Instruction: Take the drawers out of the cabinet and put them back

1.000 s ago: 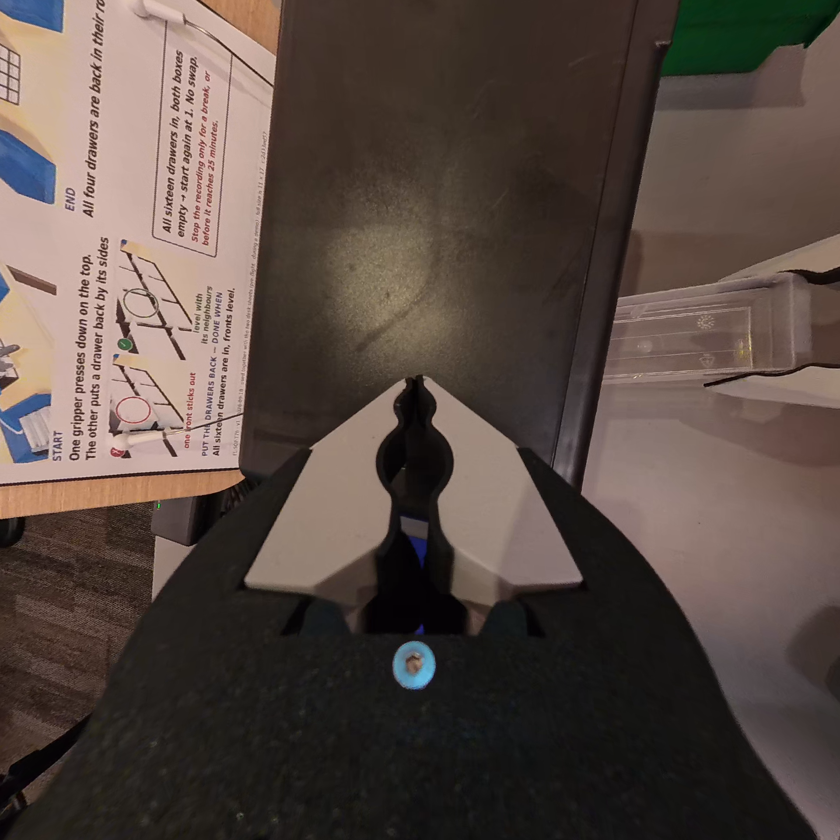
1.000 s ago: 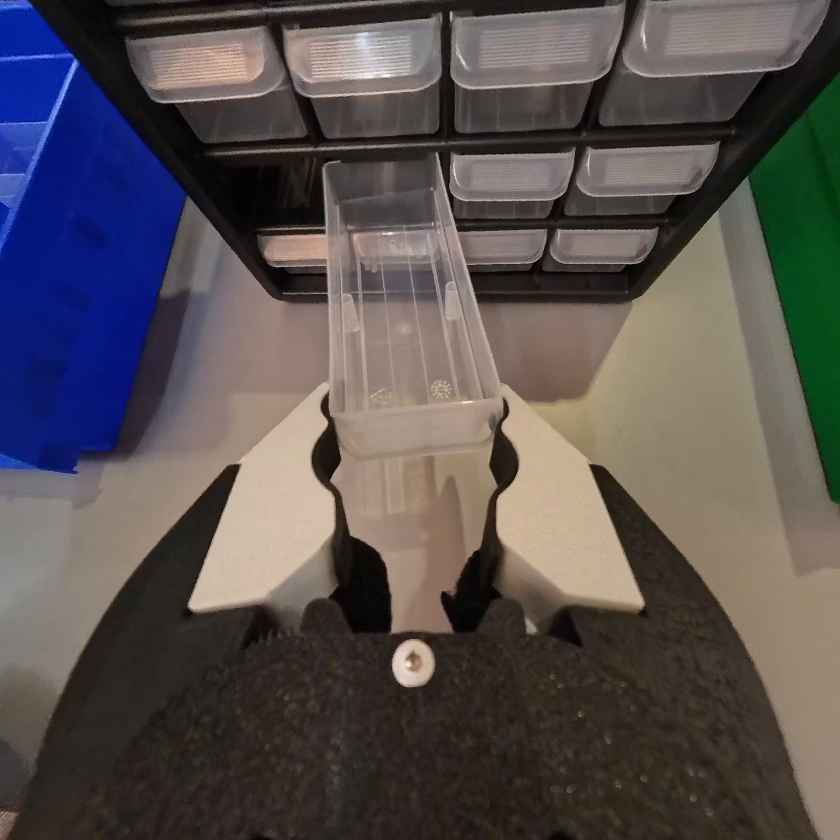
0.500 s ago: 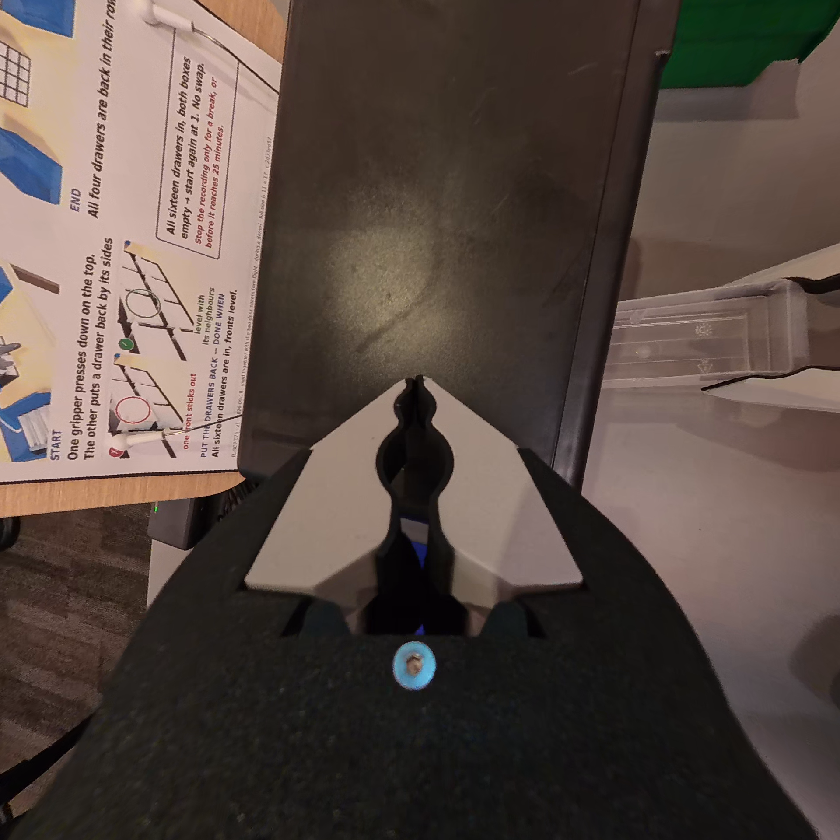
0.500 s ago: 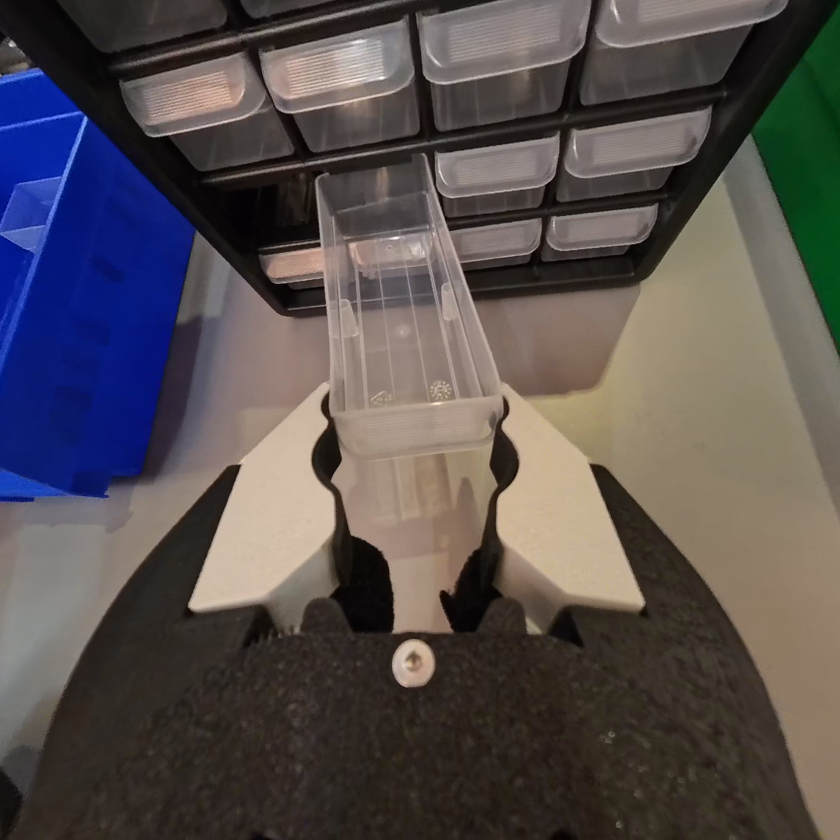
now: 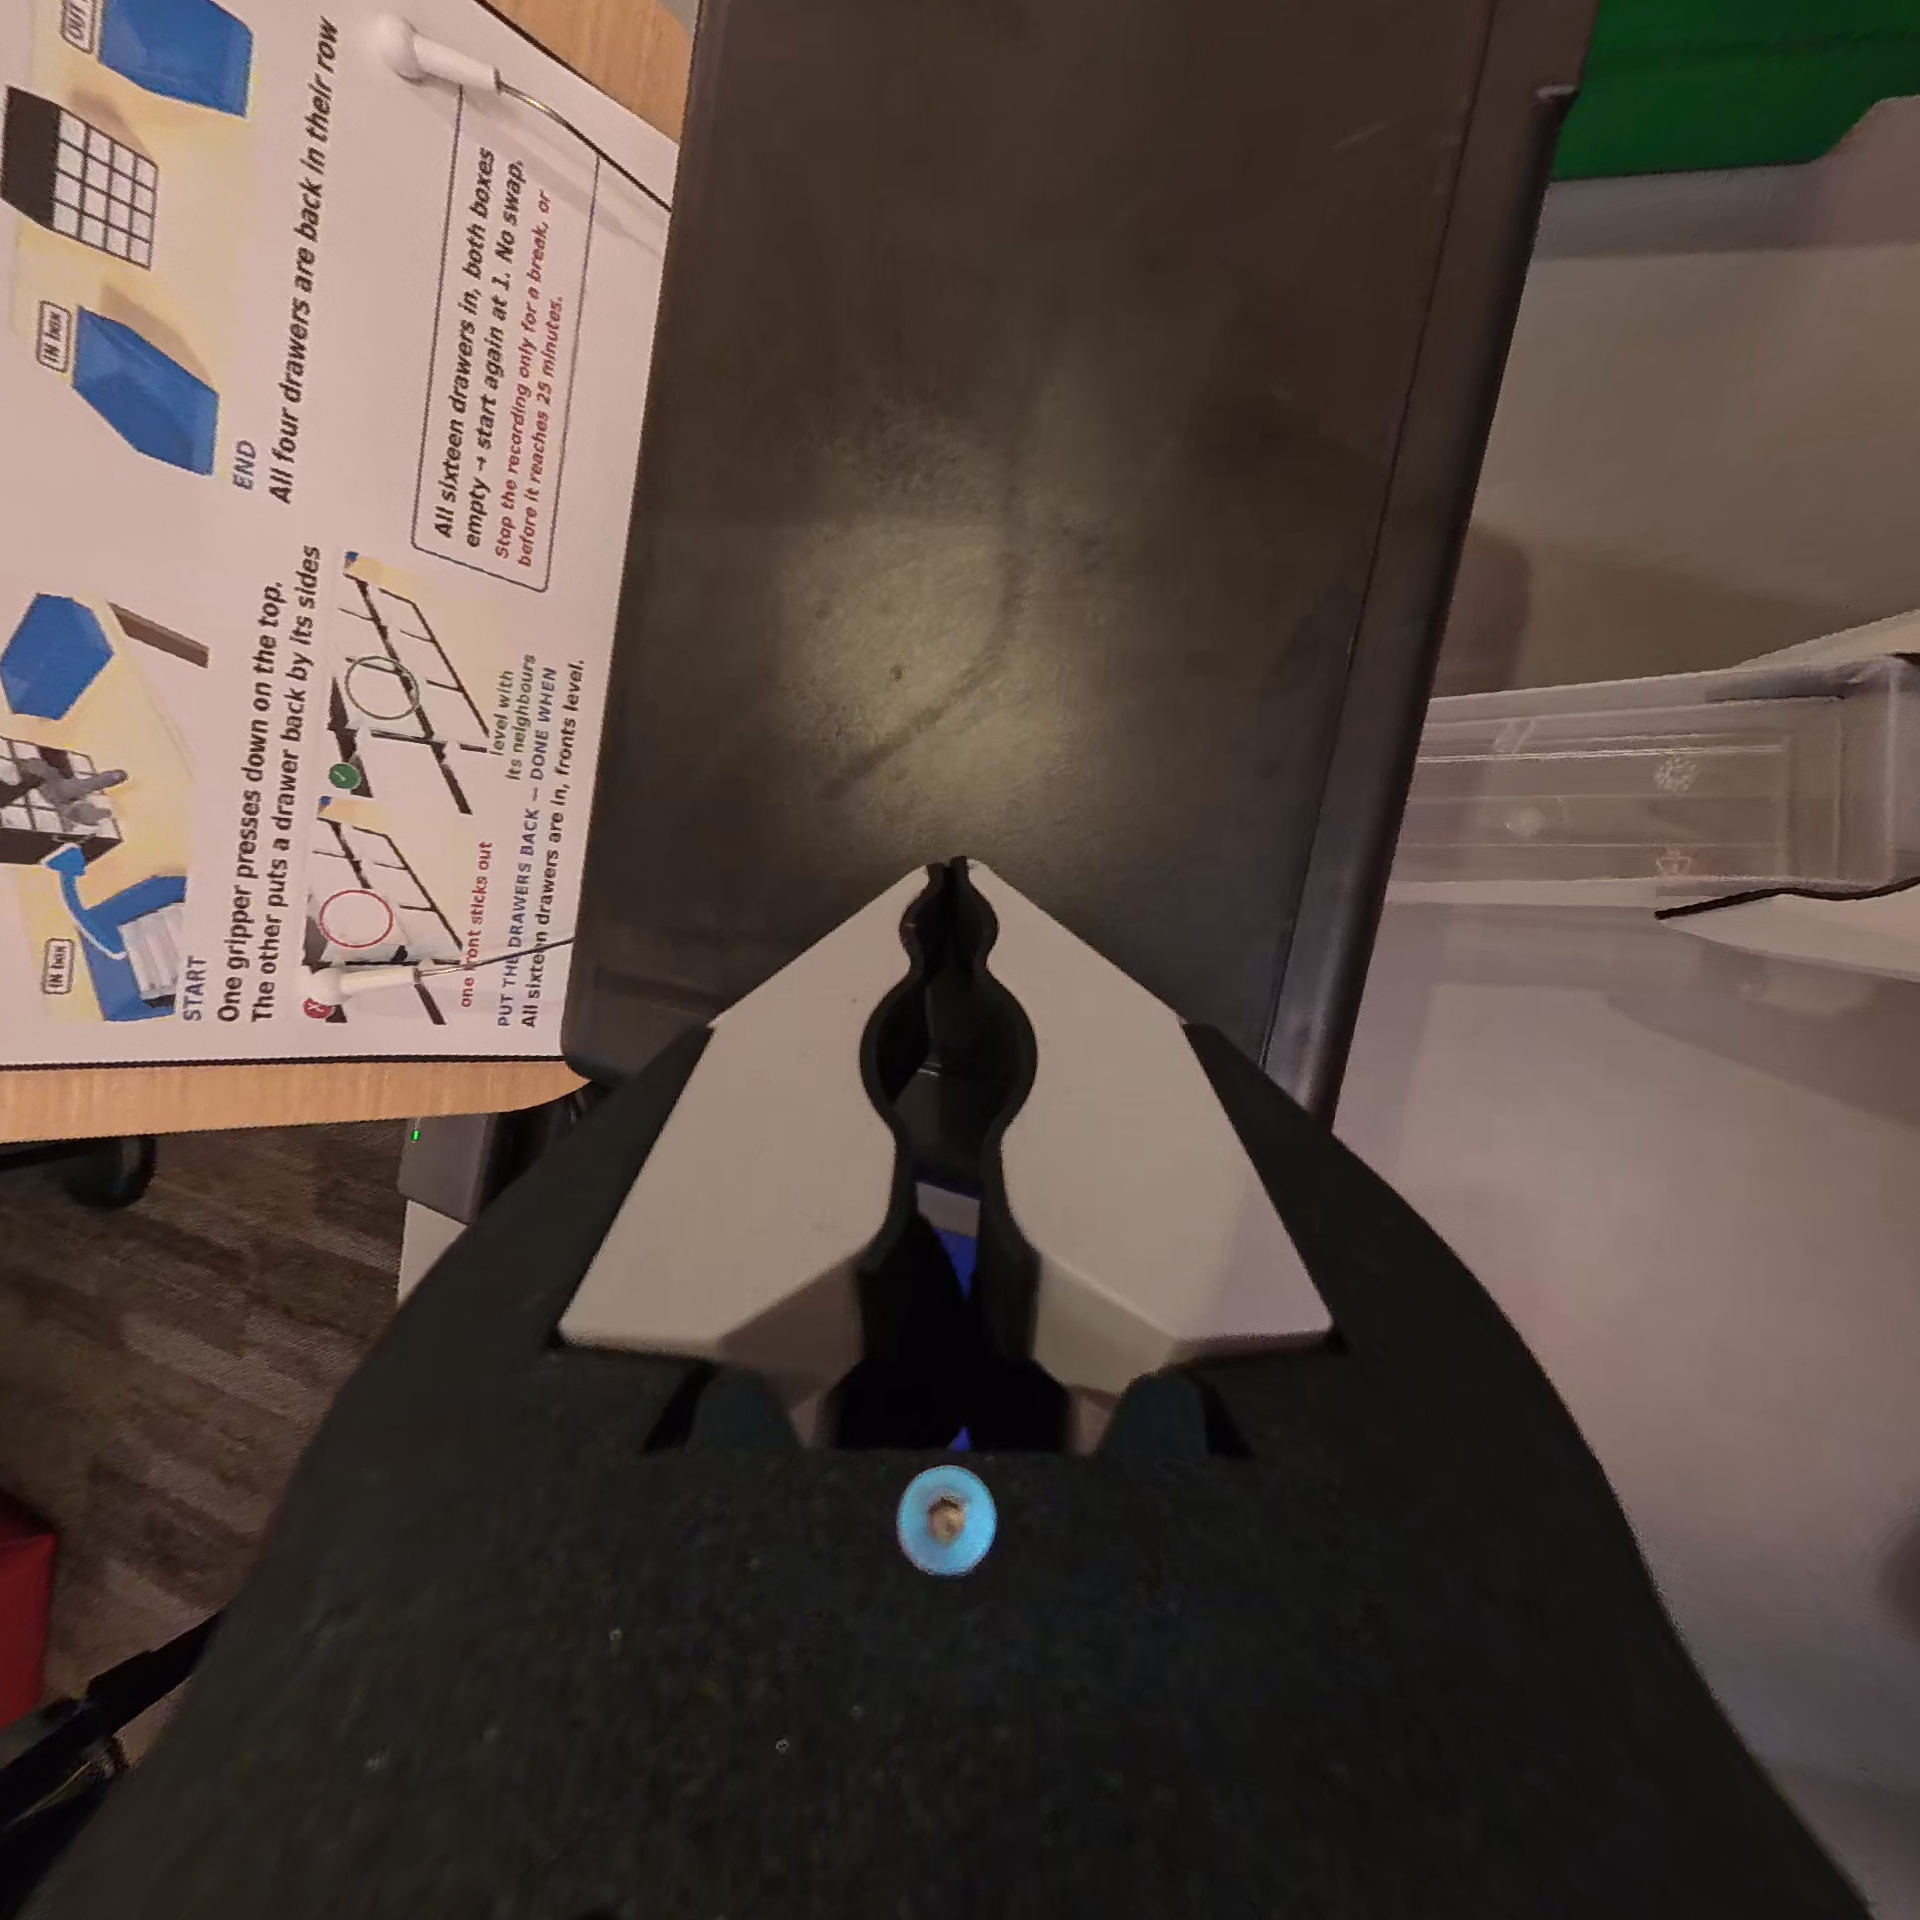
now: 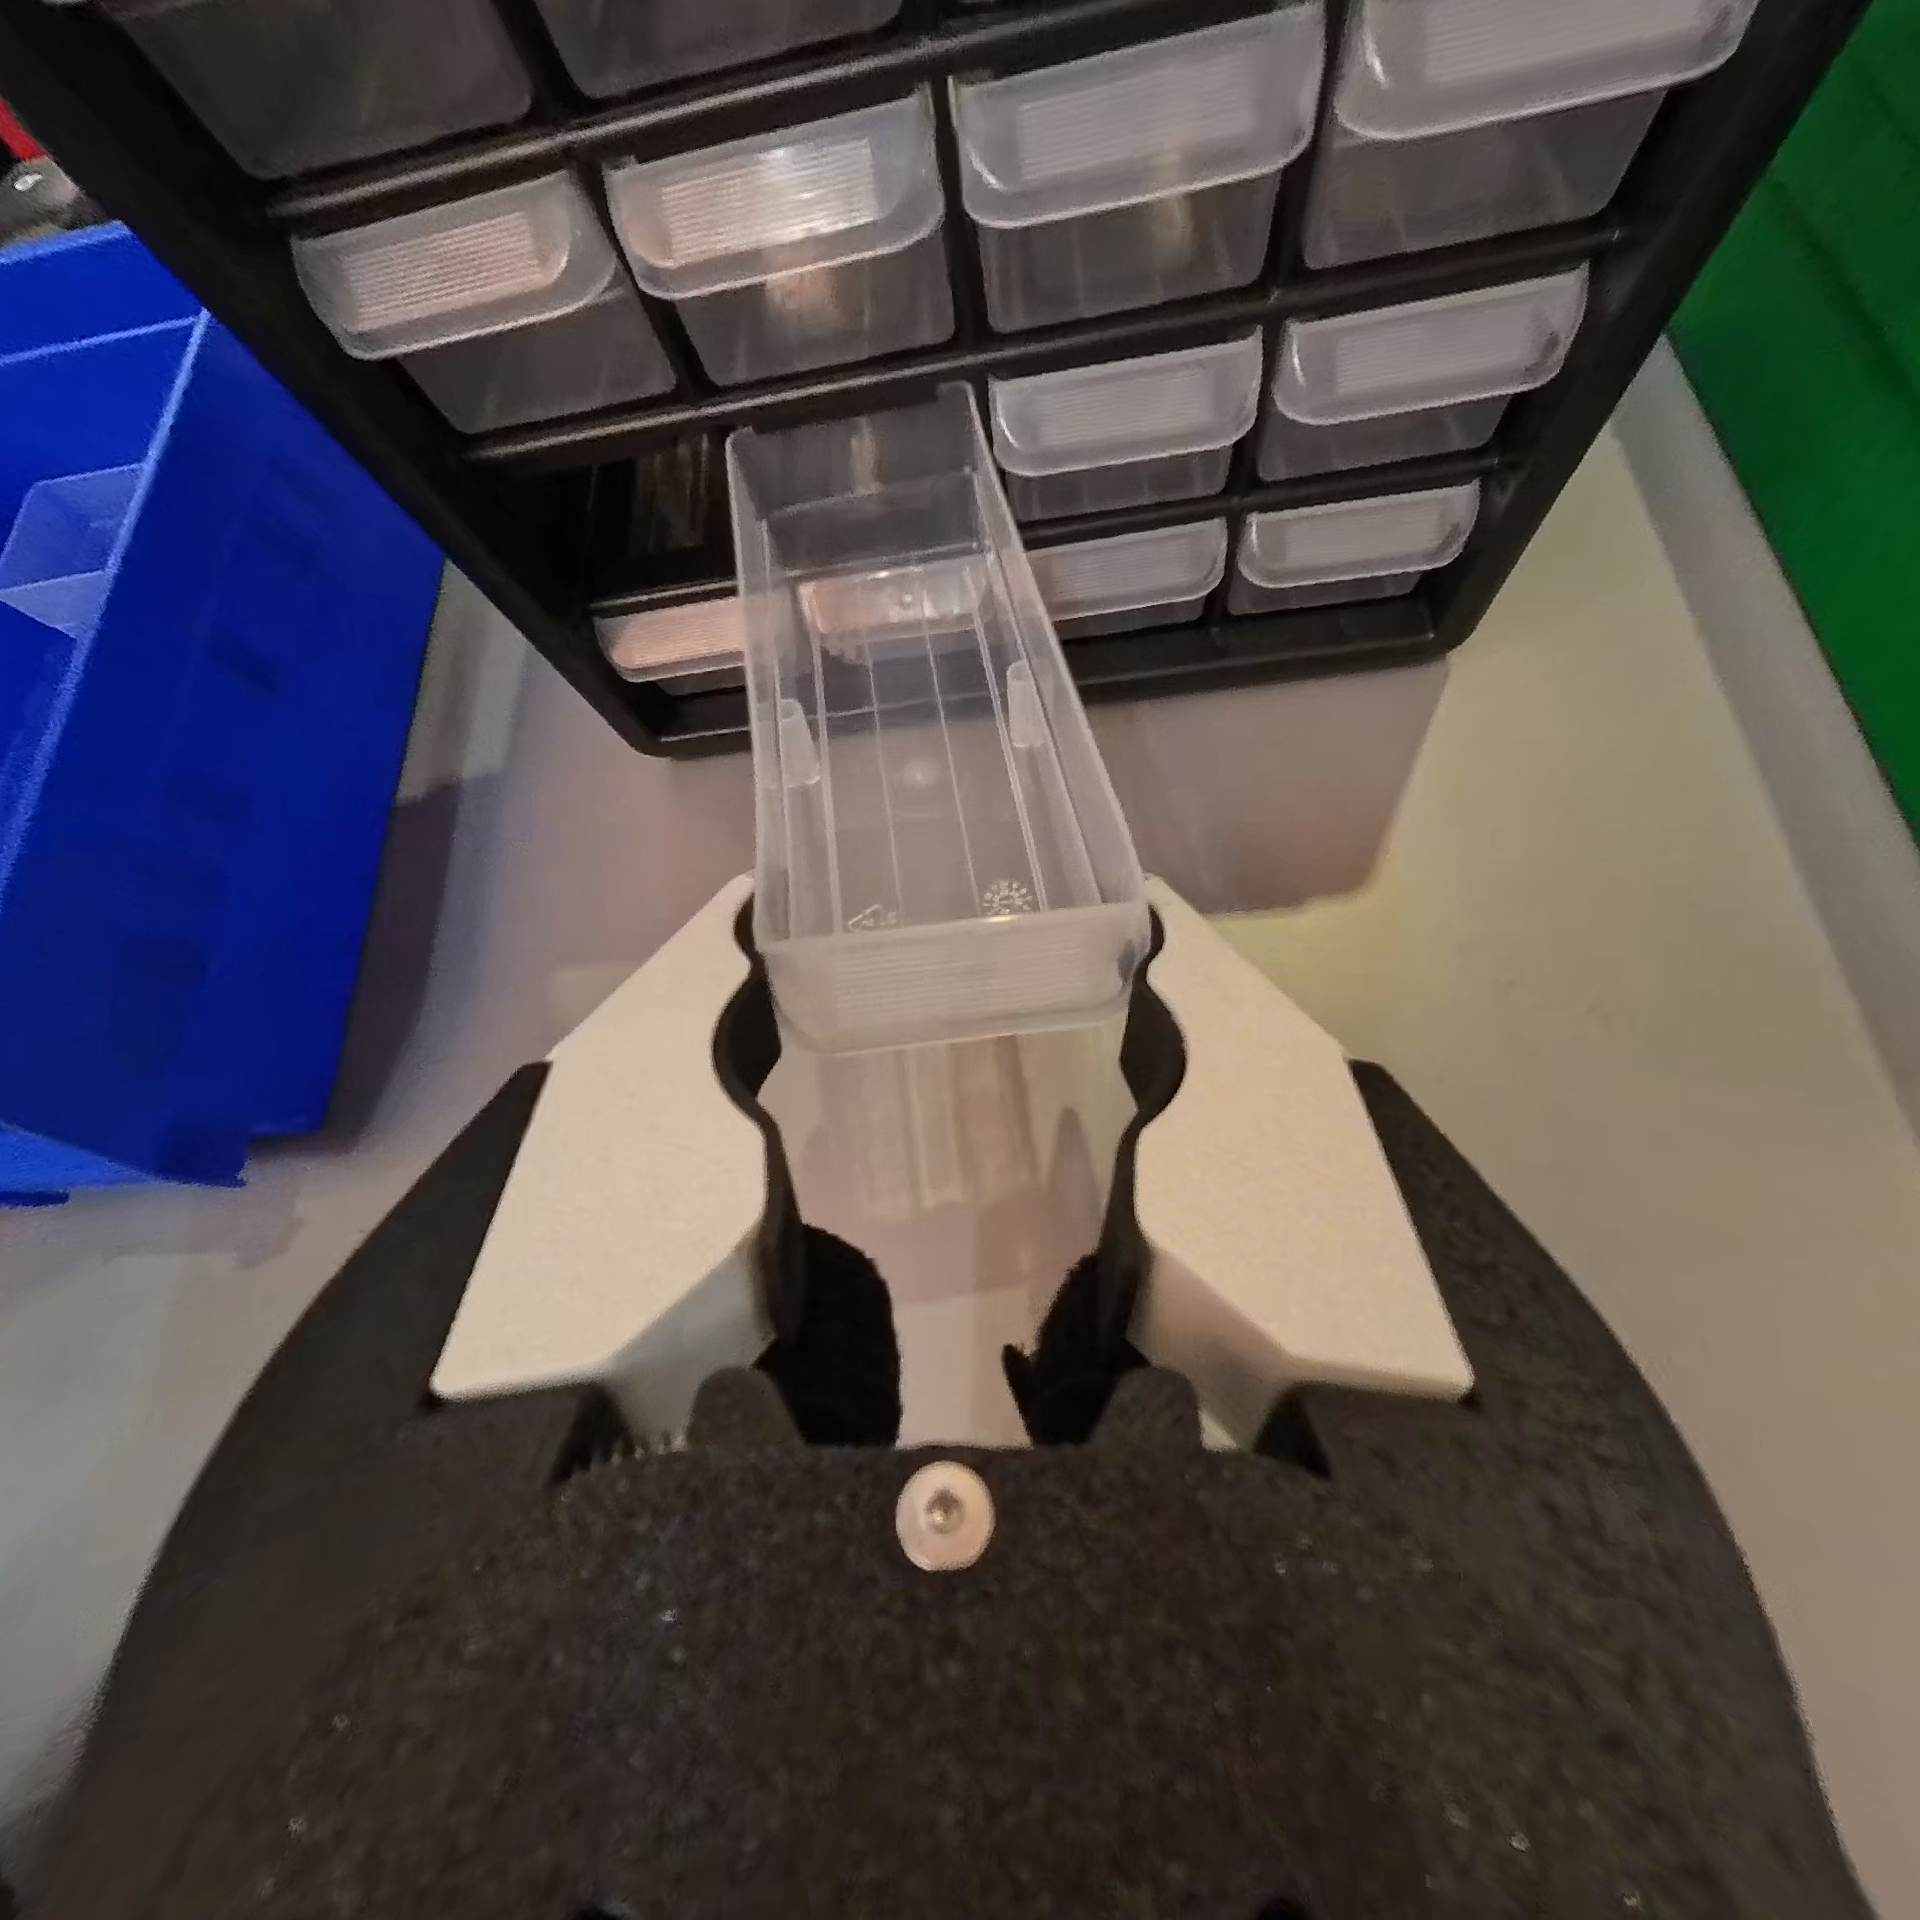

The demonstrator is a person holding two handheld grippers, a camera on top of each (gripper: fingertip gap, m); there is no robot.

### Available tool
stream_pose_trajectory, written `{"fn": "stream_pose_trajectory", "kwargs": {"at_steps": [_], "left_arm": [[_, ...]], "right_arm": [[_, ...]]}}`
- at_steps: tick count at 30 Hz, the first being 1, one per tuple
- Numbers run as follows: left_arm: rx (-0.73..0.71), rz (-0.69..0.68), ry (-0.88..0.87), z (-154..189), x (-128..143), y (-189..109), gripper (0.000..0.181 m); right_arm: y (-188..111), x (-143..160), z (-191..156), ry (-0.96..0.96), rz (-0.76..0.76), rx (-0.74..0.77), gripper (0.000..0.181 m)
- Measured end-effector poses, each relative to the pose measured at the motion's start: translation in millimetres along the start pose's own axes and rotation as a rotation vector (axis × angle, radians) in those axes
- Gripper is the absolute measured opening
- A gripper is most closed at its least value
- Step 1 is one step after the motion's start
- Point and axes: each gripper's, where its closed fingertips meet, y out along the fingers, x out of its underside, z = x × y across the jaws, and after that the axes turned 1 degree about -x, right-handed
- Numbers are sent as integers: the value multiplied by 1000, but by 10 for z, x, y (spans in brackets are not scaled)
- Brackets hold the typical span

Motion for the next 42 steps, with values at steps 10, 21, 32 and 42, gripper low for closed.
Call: {"fn": "stream_pose_trajectory", "kwargs": {"at_steps": [10, 21, 32, 42], "left_arm": [[-4, 25, -40, 2, 0, 1, 0], [68, 87, -136, 7, -2, 0, 0], [10, 47, -91, 0, -3, -1, 0], [29, 81, -163, -5, -5, -6, 0]], "right_arm": [[397, -55, -104, -109, 90, 49, 65], [766, -391, -252, -137, 276, -83, 72], [470, -179, -156, -146, 332, -143, 25], [874, -521, -229, -177, 310, -183, 27]]}}
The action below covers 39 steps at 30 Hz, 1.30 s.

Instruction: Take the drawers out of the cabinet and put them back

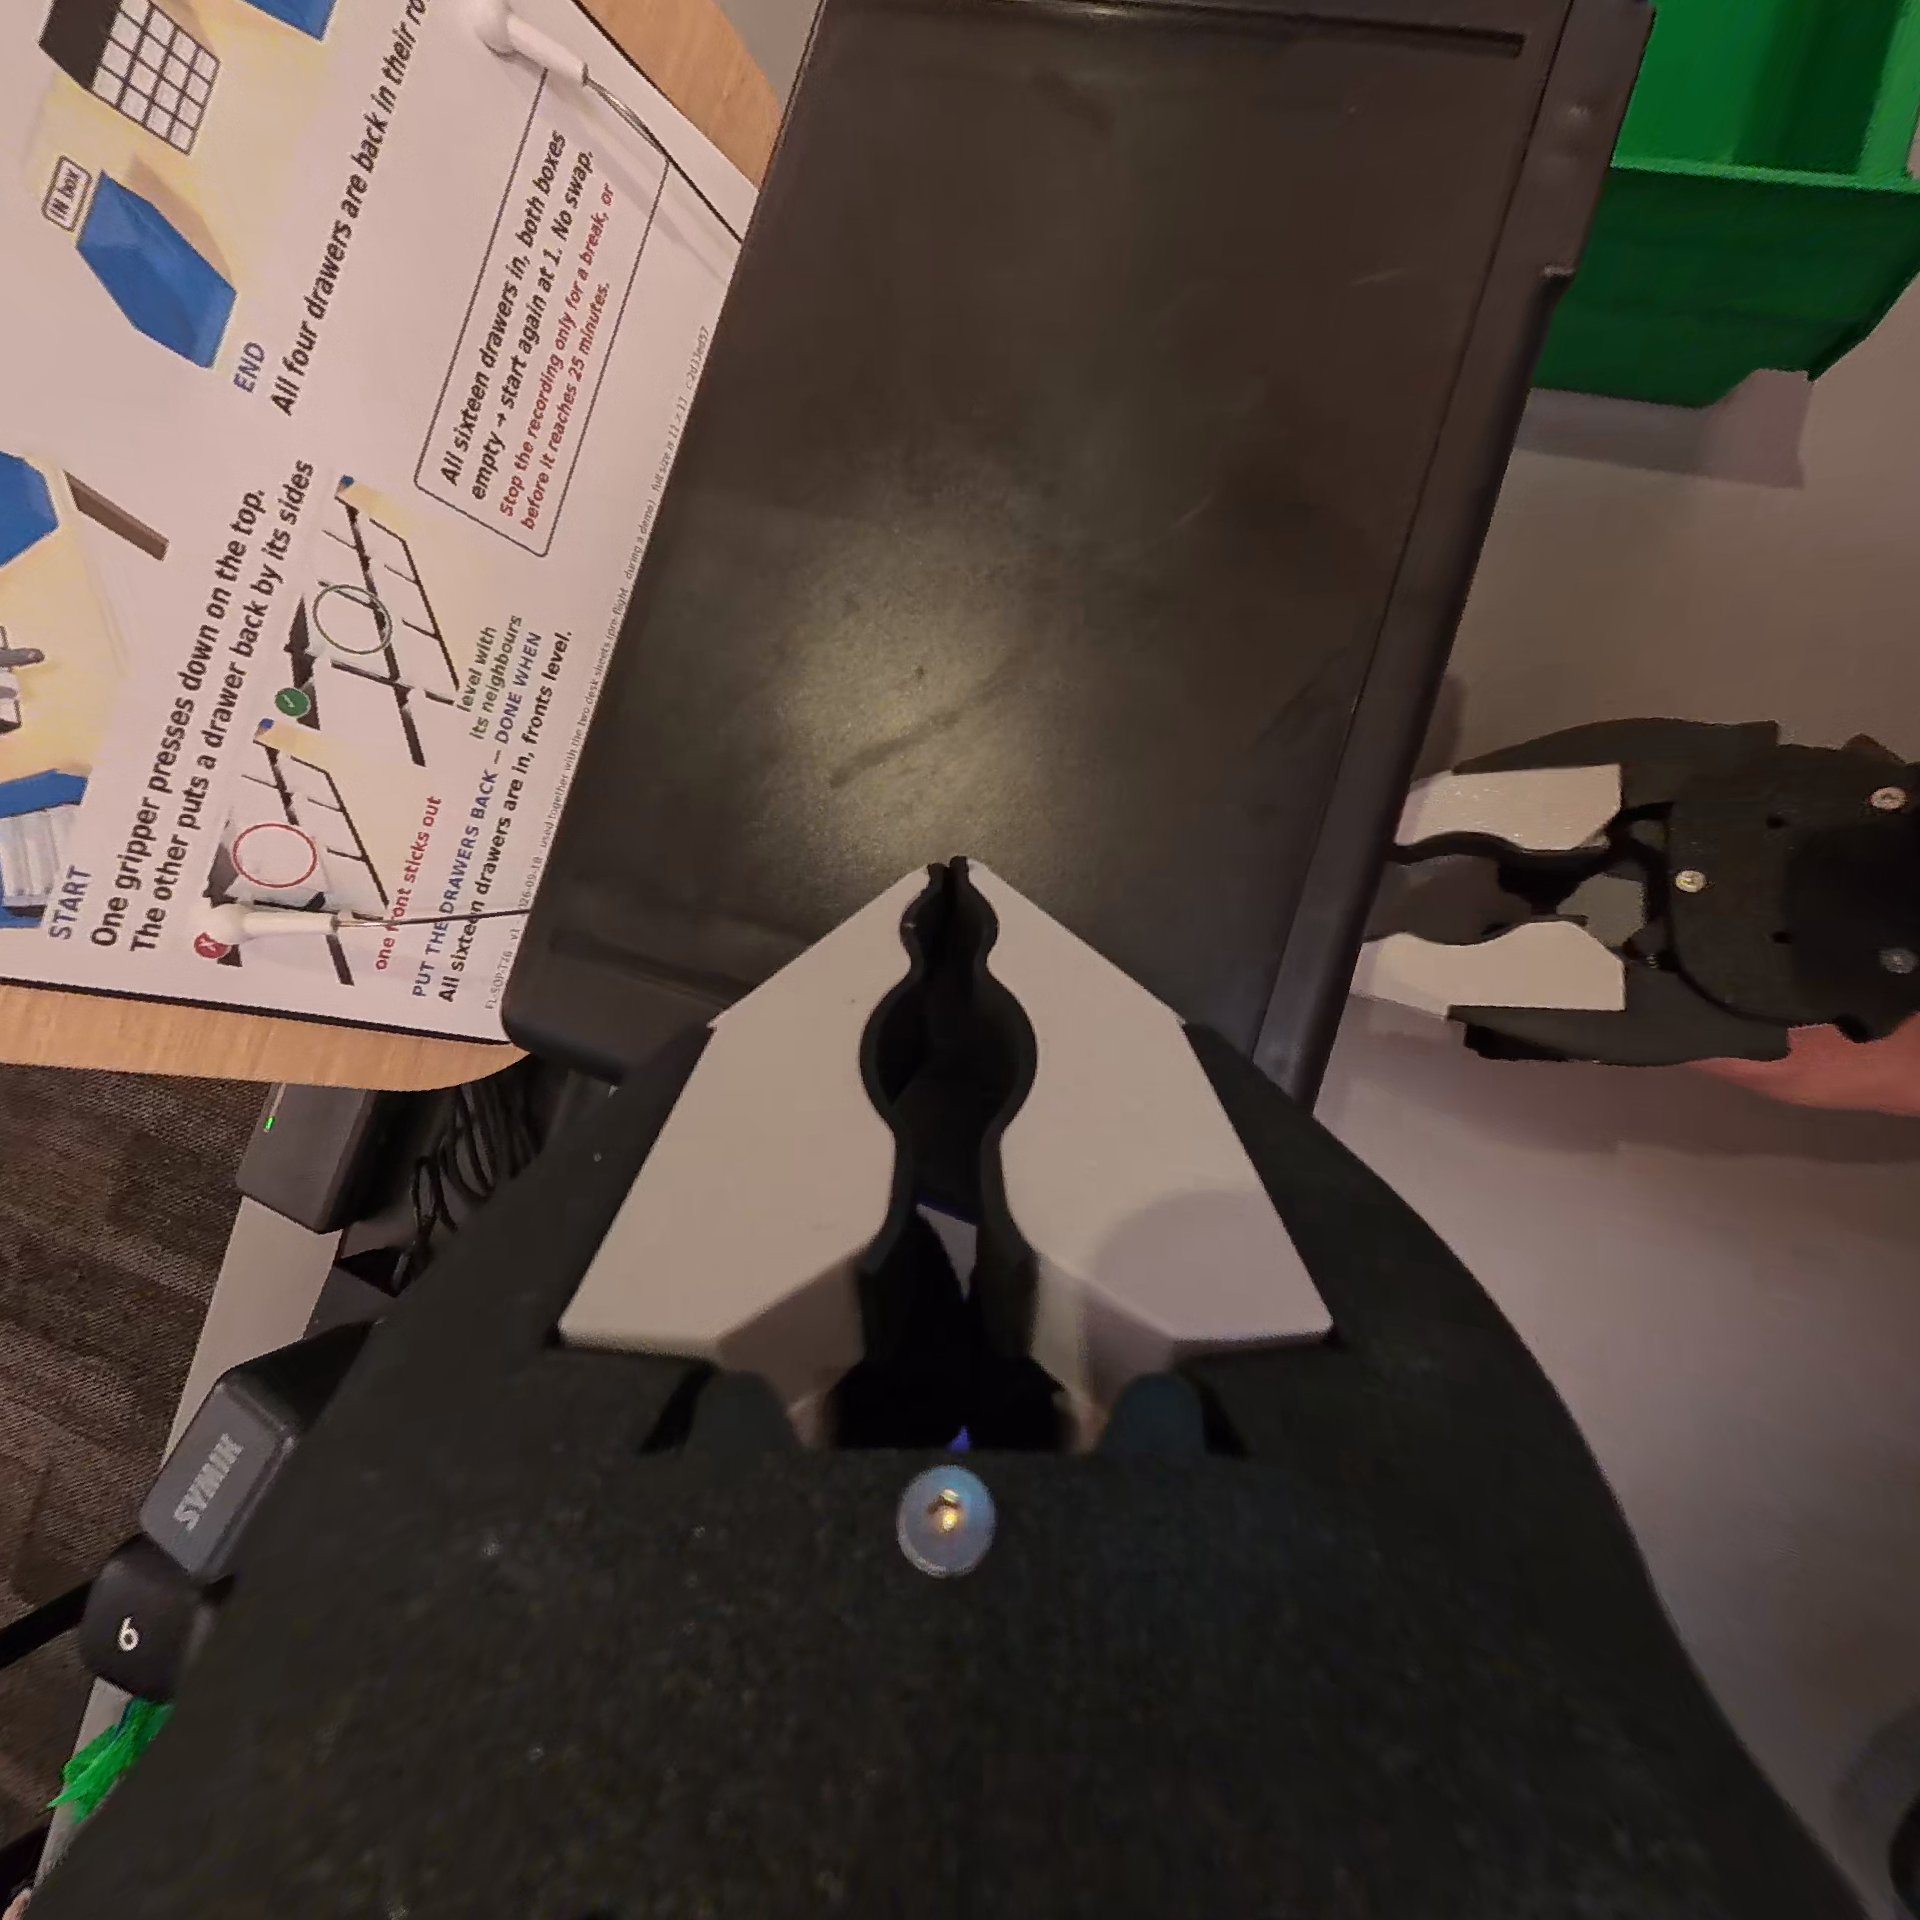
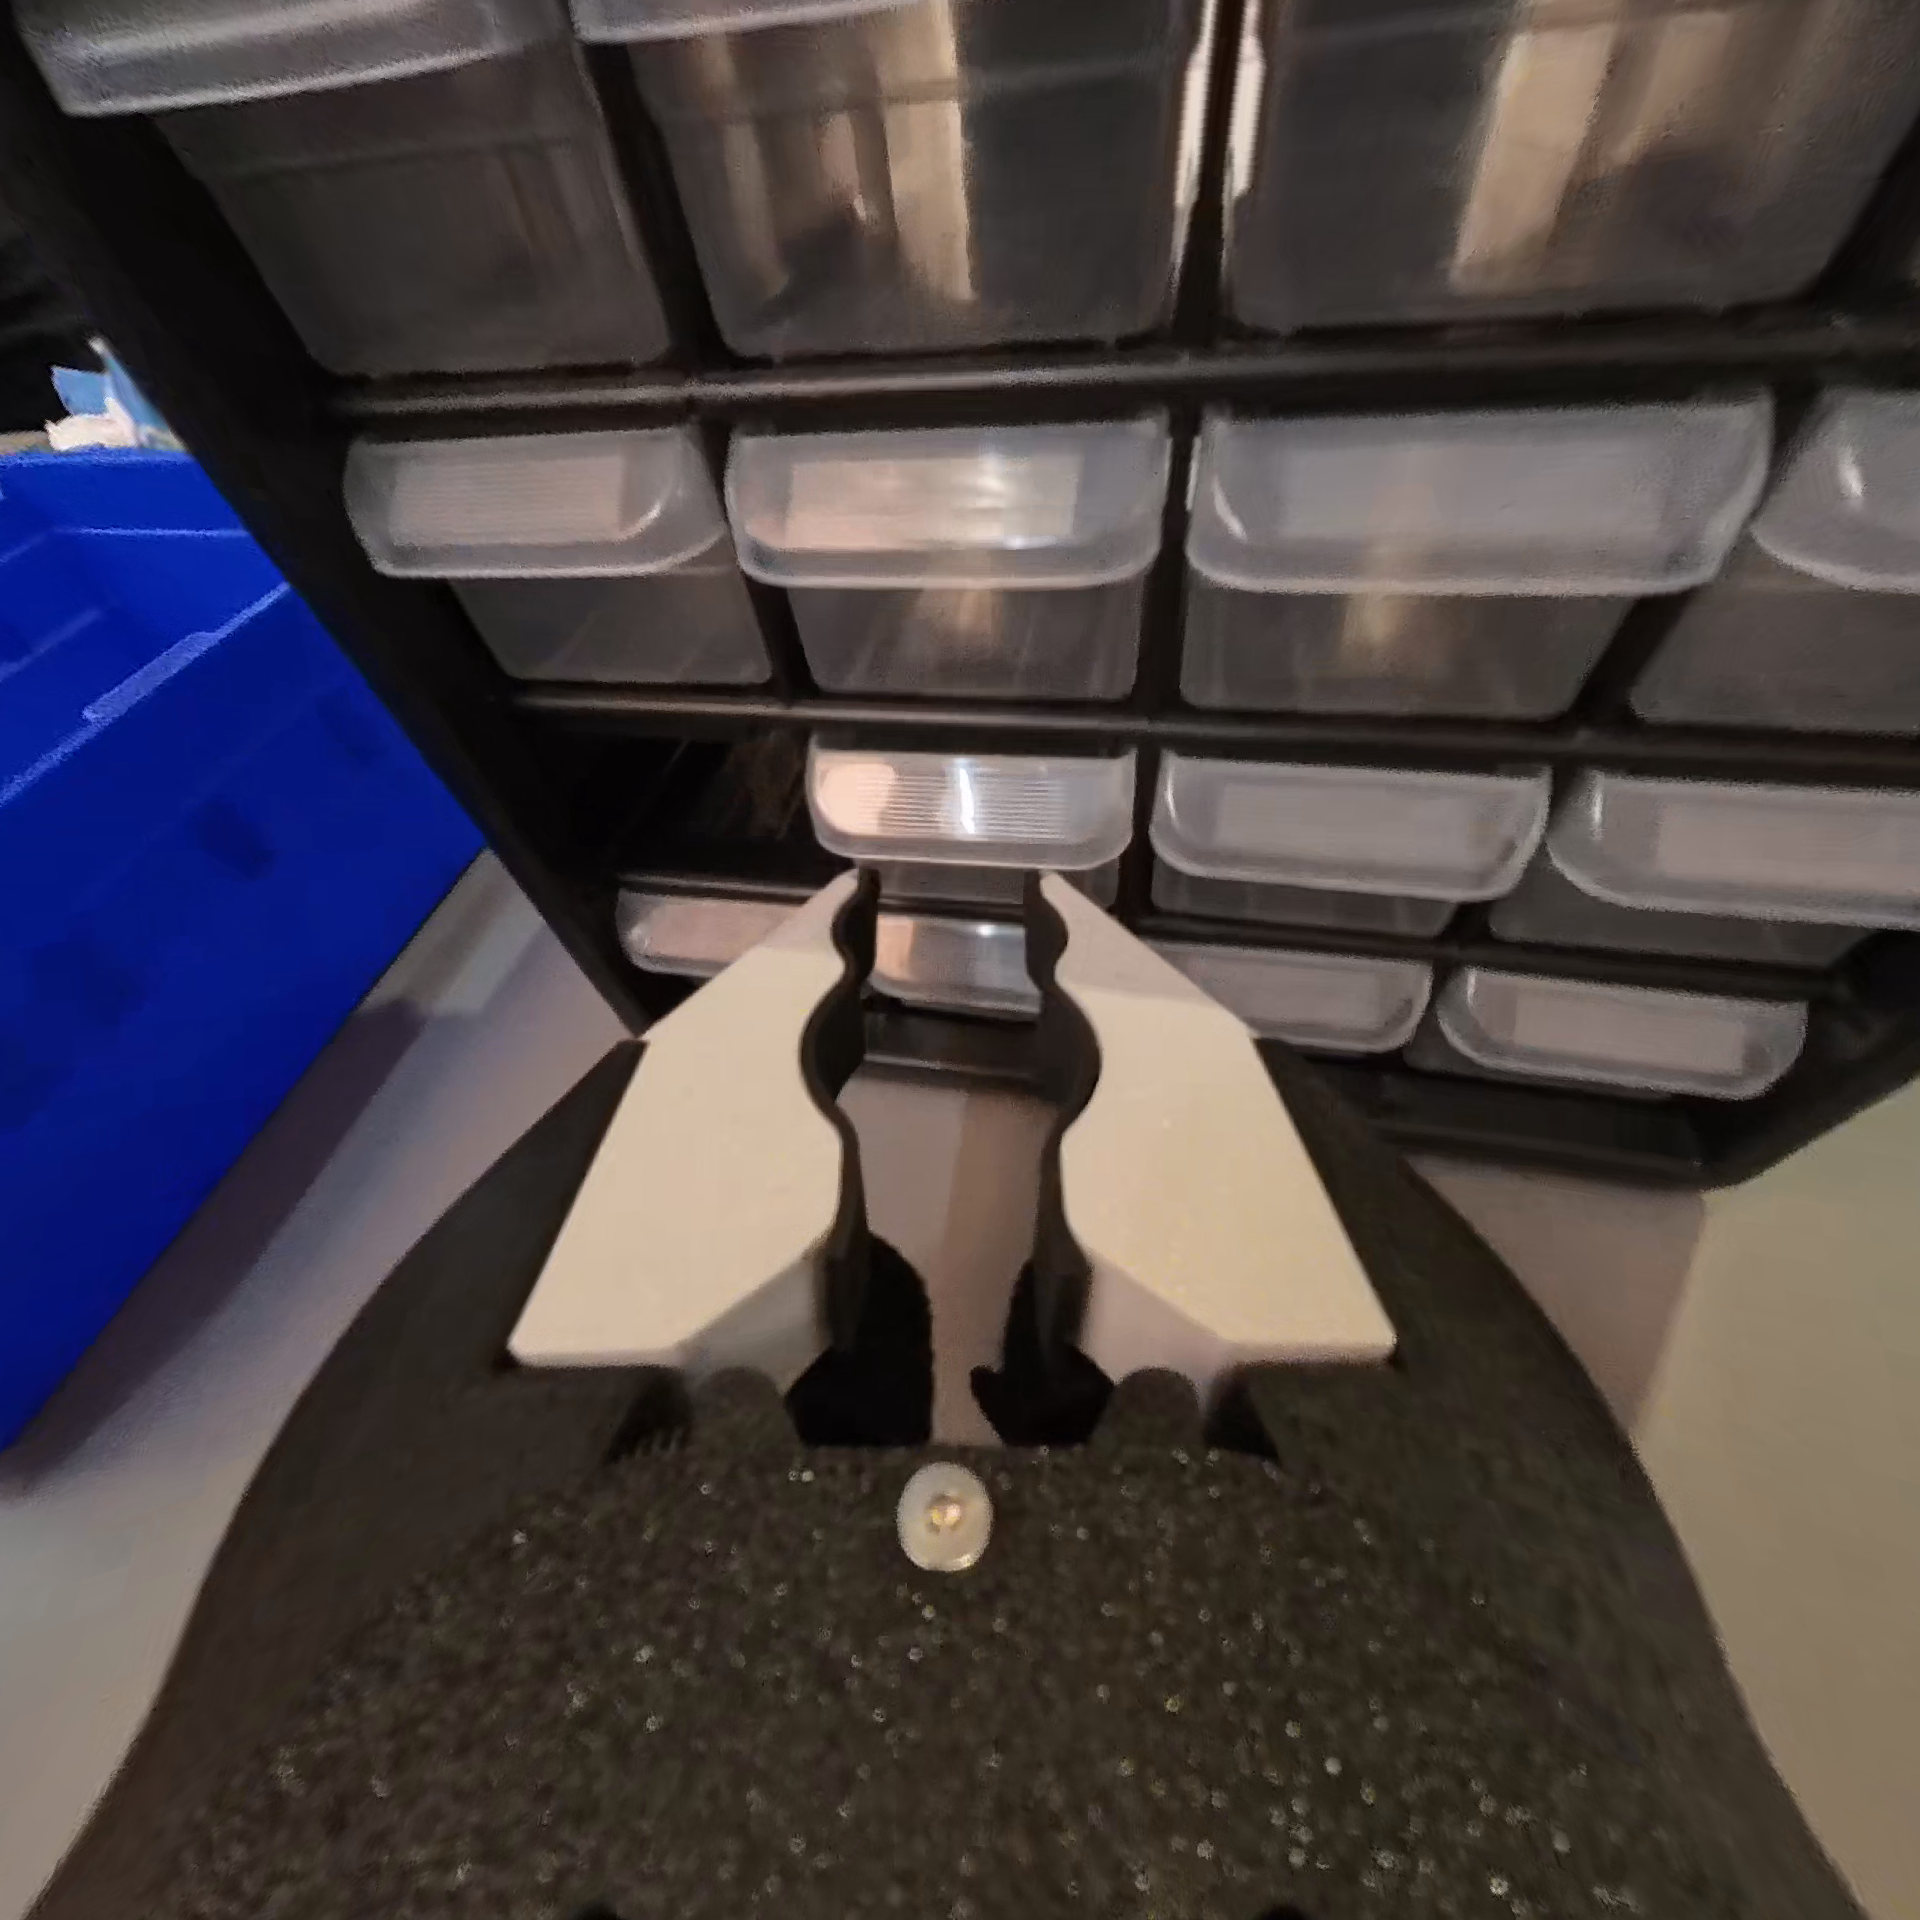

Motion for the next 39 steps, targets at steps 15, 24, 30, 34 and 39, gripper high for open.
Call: {"fn": "stream_pose_trajectory", "kwargs": {"at_steps": [15, 24, 30, 34, 39], "left_arm": [[-201, 298, -228, -356, 208, -681, 6], [-205, -379, -119, -591, 2667, 54, 35], [-99, -502, -62, -570, 2975, 380, 37], [-21, -556, -28, -444, 3038, 445, 3], [-72, -518, 38, -300, 2898, 22, 0]], "right_arm": [[-846, 351, -196, -152, -67, -341, 46], [-1620, 620, 450, -369, -154, -392, 45], [-1924, 701, 417, -488, -165, -437, 45], [-1953, 765, 241, -402, -174, -494, 45], [-1993, 726, 80, -337, -160, -562, 45]]}}
